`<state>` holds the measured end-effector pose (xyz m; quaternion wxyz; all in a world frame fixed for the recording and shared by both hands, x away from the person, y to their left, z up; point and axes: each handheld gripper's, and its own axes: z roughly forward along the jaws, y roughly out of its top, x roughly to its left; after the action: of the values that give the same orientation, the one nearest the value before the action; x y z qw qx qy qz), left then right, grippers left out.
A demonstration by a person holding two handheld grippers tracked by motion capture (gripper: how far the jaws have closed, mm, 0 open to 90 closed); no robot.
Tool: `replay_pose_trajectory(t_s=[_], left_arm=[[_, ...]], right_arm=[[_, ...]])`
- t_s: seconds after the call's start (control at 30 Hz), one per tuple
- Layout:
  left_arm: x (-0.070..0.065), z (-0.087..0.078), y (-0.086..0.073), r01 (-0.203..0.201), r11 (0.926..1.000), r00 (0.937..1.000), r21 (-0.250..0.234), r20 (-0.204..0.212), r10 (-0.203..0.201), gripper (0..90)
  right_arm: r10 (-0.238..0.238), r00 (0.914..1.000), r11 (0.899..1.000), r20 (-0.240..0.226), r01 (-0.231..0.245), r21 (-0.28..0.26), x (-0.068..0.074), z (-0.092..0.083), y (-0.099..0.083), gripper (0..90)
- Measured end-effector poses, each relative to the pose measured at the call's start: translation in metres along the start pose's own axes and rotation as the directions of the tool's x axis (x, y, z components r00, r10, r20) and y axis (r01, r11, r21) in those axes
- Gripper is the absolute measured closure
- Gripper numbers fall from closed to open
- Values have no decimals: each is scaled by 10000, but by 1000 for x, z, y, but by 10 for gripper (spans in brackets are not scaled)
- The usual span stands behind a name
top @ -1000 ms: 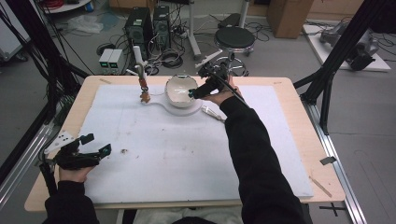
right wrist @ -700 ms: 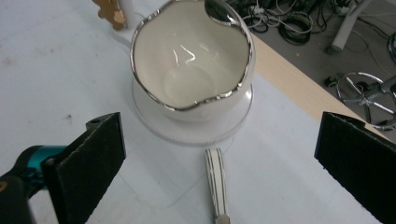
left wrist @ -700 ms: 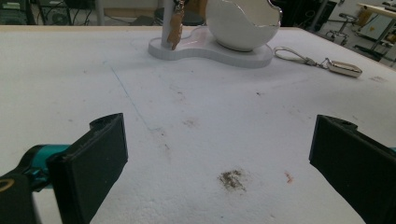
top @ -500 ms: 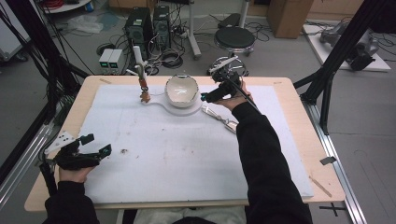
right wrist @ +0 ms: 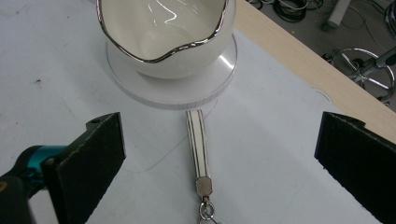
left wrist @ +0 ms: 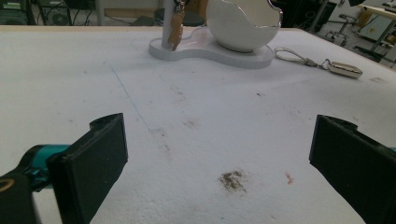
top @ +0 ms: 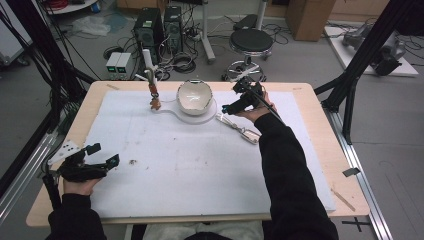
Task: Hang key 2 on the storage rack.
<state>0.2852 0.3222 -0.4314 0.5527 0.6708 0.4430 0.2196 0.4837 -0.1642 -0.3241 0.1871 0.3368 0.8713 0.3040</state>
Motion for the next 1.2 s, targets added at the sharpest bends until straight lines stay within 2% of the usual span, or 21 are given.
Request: replay_pose_trajectory(t_s=[0.27,0.3,0.37,0.43,0.63,0.7,0.87,1.07,1.17,1.2], left_arm=[[0,0,0,-12,10000,10000,-9,-18,12,48],[0,0,0,-10,10000,10000,10,-7,10,48],[0,0,0,10,10000,10000,20,-20,-10,48],[0,1,0,5,10000,10000,-7,4,-5,48],[1,3,0,50,10000,10000,-9,34,-50,48],[1,3,0,36,10000,10000,22,28,-36,48],[2,4,0,49,10000,10000,-13,47,-49,48],[2,5,1,50,10000,10000,-23,54,-50,48],[3,6,1,44,10000,10000,-23,67,-44,48],[3,6,2,31,10000,10000,-23,80,-31,48]], right_arm=[[-126,9999,9984,107,120,558,-5,3,-11,32],[-116,9999,9983,10,116,578,-6,4,-15,34],[17,10000,9974,-49,-13,718,-8,9,-24,33],[21,10000,9939,-94,-10,1099,-11,15,-34,33],[288,9994,9901,-213,-256,1384,-14,25,-47,33],[316,9992,9871,-242,-274,1575,-14,29,-48,33],[320,9990,9874,-326,-265,1558,-13,39,-47,40],[370,9982,9817,-479,-274,1885,-11,60,-47,53],[370,9979,9784,-527,-255,2050,-10,69,-48,75],[345,9976,9774,-594,-213,2101,-10,71,-48,114]])
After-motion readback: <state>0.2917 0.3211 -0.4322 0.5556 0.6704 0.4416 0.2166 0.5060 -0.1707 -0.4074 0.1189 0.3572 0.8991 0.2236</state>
